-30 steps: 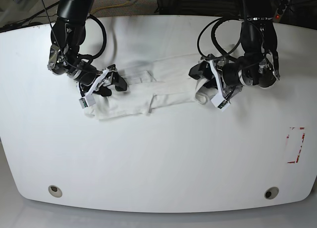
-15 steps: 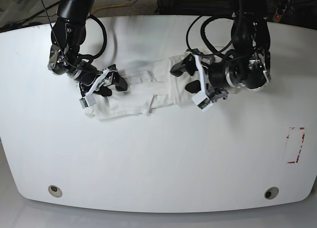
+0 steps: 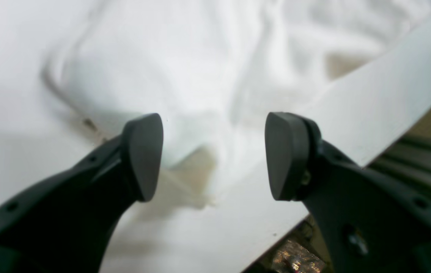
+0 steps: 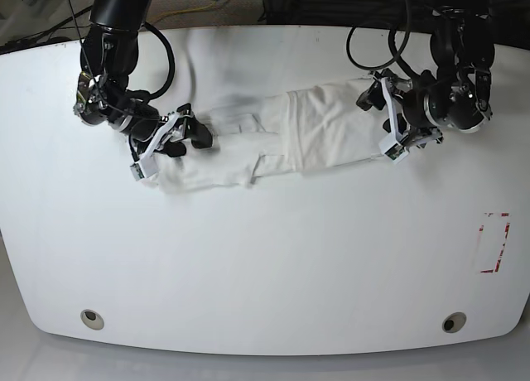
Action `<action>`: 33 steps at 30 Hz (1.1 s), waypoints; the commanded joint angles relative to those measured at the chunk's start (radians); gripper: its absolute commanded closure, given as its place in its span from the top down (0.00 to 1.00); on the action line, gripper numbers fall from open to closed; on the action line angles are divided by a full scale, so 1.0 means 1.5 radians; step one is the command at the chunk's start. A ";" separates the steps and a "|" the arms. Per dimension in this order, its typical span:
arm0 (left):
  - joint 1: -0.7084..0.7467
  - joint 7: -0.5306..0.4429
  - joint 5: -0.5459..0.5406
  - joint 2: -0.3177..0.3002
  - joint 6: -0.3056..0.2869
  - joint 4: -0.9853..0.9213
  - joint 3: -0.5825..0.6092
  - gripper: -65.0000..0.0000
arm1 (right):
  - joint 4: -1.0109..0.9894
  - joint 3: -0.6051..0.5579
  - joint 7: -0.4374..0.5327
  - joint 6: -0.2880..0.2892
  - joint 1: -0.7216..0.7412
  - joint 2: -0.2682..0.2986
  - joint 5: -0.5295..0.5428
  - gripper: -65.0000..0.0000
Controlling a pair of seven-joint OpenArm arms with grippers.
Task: Fold the T-shirt properly
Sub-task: 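Fold the strip end held by the left gripper toward the right gripper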
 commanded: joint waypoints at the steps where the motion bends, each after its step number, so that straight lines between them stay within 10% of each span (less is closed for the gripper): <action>1: 0.016 -0.045 0.000 -0.021 -0.003 0.010 -0.004 0.60 | 0.027 0.034 -0.001 0.007 0.025 0.015 0.051 0.68; 8: 0.044 -0.079 0.000 -0.024 -0.003 0.009 -0.048 0.54 | 0.011 0.120 -0.040 -0.019 0.081 0.054 0.062 0.68; 16: 0.026 -0.080 0.000 0.020 -0.003 -0.008 -0.114 0.39 | -0.206 0.131 -0.038 -0.020 0.150 0.136 0.068 0.95; 23: 0.026 -0.137 0.001 0.026 -0.001 -0.083 -0.125 0.12 | -0.234 0.130 -0.039 0.007 0.139 0.107 0.063 0.95; 33: 0.022 -0.155 0.002 0.026 0.000 -0.154 -0.125 0.13 | -0.230 0.125 -0.037 0.007 0.106 0.047 0.061 0.95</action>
